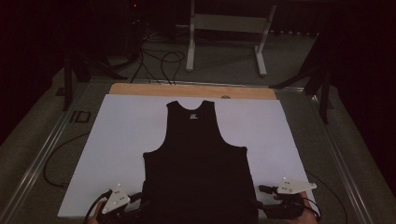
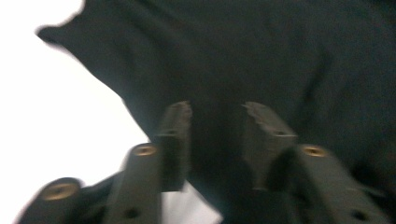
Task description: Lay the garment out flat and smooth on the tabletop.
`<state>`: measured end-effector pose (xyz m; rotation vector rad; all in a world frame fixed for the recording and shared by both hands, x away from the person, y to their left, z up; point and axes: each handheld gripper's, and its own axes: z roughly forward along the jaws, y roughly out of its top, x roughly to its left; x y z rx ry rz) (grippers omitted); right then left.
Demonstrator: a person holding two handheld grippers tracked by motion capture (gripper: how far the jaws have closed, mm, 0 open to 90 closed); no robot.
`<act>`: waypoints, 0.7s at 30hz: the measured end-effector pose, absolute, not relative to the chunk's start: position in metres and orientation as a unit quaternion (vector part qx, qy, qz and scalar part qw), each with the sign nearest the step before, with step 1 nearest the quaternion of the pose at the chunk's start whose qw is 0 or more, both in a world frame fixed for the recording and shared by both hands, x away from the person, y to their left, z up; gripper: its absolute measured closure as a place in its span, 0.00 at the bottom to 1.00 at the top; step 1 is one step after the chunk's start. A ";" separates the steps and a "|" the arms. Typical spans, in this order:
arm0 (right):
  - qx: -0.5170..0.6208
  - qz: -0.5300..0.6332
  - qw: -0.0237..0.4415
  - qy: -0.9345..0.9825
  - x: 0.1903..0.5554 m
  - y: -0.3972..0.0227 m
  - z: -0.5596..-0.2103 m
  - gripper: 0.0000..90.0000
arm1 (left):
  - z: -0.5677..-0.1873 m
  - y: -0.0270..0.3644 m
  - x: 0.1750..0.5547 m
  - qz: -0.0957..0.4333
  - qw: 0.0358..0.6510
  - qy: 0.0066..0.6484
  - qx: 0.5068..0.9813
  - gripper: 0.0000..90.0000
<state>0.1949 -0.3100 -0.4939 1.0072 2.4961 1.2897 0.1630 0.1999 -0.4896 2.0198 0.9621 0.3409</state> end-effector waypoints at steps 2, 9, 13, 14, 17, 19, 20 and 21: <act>0.343 0.436 0.086 0.827 0.196 -0.310 -0.492 0.33 | -0.486 0.203 0.166 0.153 0.434 0.390 0.797 0.50; 0.344 0.469 0.118 0.805 0.201 -0.309 -0.483 0.23 | -0.474 0.212 0.181 0.193 0.456 0.409 0.767 0.31; 0.346 0.485 0.137 0.791 0.206 -0.310 -0.477 0.19 | -0.468 0.218 0.191 0.213 0.461 0.418 0.753 0.22; 0.348 0.490 0.140 0.787 0.207 -0.310 -0.476 0.19 | -0.467 0.219 0.194 0.217 0.464 0.422 0.748 0.21; 0.357 0.495 0.151 0.777 0.212 -0.312 -0.473 0.18 | -0.465 0.225 0.203 0.222 0.472 0.428 0.738 0.17; 0.362 0.499 0.161 0.771 0.216 -0.313 -0.472 0.17 | -0.464 0.229 0.209 0.229 0.478 0.430 0.731 0.15; 0.362 0.501 0.168 0.768 0.217 -0.314 -0.472 0.17 | -0.464 0.231 0.211 0.230 0.481 0.431 0.728 0.14; 0.365 0.504 0.171 0.764 0.219 -0.314 -0.472 0.17 | -0.463 0.232 0.214 0.233 0.484 0.431 0.725 0.13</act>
